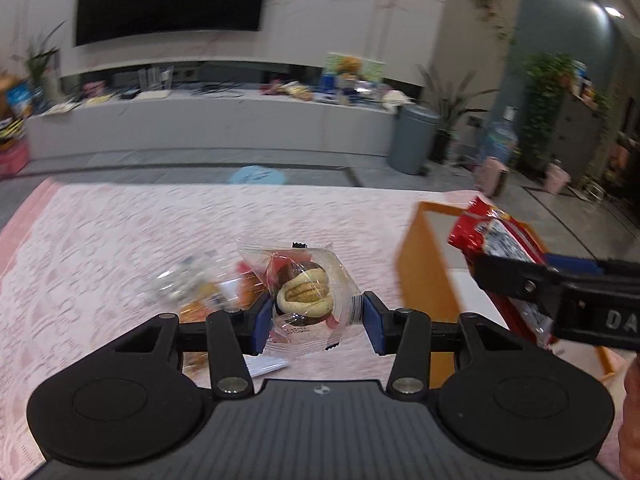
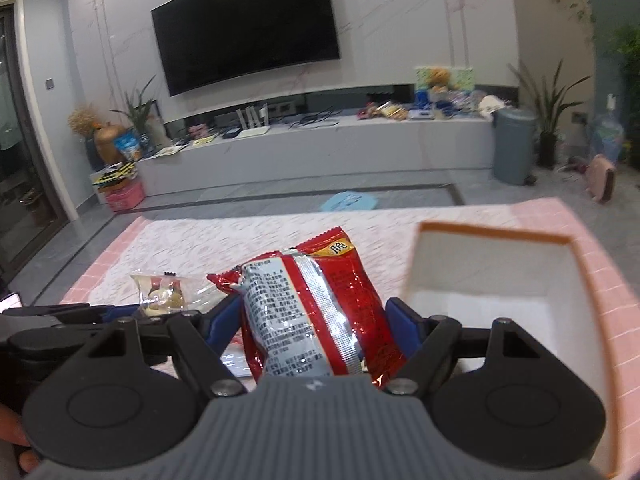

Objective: Organize snacks
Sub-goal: 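Carry the chip bag and pastry bag over the orange box with both tools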

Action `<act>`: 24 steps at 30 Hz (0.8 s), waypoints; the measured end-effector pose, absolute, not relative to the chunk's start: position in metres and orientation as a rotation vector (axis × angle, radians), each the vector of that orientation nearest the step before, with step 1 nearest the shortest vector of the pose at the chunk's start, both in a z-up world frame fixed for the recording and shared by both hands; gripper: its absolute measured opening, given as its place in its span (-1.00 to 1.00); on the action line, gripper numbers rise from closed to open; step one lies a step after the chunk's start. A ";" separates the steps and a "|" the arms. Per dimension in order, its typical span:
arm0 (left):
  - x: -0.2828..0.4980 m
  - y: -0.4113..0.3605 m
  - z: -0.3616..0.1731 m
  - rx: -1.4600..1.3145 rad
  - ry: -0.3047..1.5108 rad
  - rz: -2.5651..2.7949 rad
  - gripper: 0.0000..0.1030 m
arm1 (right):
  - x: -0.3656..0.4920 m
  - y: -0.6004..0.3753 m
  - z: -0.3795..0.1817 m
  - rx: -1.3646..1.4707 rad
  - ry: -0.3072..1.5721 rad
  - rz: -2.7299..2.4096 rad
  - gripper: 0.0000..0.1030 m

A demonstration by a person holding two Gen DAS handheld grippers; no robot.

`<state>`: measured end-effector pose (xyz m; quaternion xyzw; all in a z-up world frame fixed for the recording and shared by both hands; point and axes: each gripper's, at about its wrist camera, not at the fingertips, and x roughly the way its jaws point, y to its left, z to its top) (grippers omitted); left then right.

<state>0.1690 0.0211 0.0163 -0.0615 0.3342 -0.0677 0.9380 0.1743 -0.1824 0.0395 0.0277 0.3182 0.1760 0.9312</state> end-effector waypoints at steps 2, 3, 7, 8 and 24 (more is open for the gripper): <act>0.173 0.004 0.020 -0.108 0.682 -0.177 0.02 | 0.176 -0.199 0.048 0.041 0.643 0.341 0.47; 0.176 -0.006 0.021 -0.096 0.684 -0.199 0.02 | 0.177 -0.206 0.051 0.034 0.640 0.331 0.47; 0.189 -0.041 0.024 -0.051 0.687 -0.273 0.02 | 0.183 -0.243 0.058 0.034 0.651 0.286 0.47; 0.192 -0.049 0.024 -0.043 0.689 -0.295 0.02 | 0.185 -0.254 0.057 0.039 0.660 0.272 0.47; 0.239 -0.151 -0.030 0.277 0.778 -0.496 0.02 | 0.246 -0.359 -0.005 0.241 0.939 0.155 0.47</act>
